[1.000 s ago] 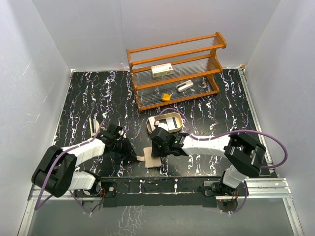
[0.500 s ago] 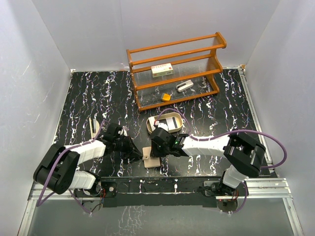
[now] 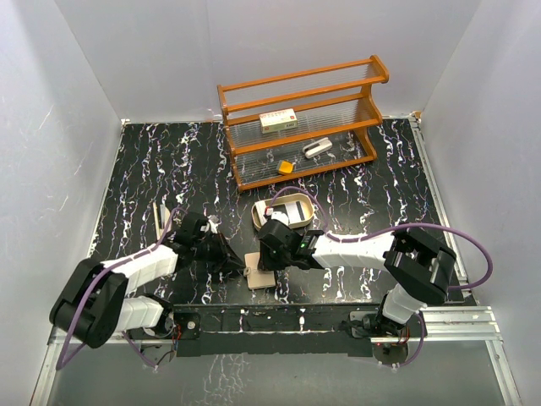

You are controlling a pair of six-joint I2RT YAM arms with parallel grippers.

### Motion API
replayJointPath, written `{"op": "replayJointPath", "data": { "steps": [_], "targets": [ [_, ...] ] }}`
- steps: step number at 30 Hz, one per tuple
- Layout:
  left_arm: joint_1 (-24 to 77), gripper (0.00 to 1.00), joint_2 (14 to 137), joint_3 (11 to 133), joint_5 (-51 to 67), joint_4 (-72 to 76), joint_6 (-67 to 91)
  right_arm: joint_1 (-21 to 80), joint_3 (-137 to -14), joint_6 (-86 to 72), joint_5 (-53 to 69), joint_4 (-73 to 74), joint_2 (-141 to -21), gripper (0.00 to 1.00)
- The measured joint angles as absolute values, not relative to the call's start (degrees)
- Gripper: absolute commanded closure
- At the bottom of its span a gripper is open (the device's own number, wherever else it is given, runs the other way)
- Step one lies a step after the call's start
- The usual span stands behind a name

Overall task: Put the credit cards into the card holder
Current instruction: Close the card holder at the center of the board.

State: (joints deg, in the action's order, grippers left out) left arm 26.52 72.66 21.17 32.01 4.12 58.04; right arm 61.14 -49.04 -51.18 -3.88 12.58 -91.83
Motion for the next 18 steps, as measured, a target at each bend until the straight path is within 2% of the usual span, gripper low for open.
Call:
{"op": "replayJointPath", "data": {
  "steps": [9,18],
  "targets": [
    [29.7,0.95,65.6,20.0,31.0,0.6,59.8,61.1,-48.9,-51.4,-3.9,12.4,-91.8,0.84],
    [30.9,0.96,65.1,18.7,27.9,-3.0,60.2,61.1,-48.9,-51.4,-3.9,12.4,-91.8,0.84]
  ]
}}
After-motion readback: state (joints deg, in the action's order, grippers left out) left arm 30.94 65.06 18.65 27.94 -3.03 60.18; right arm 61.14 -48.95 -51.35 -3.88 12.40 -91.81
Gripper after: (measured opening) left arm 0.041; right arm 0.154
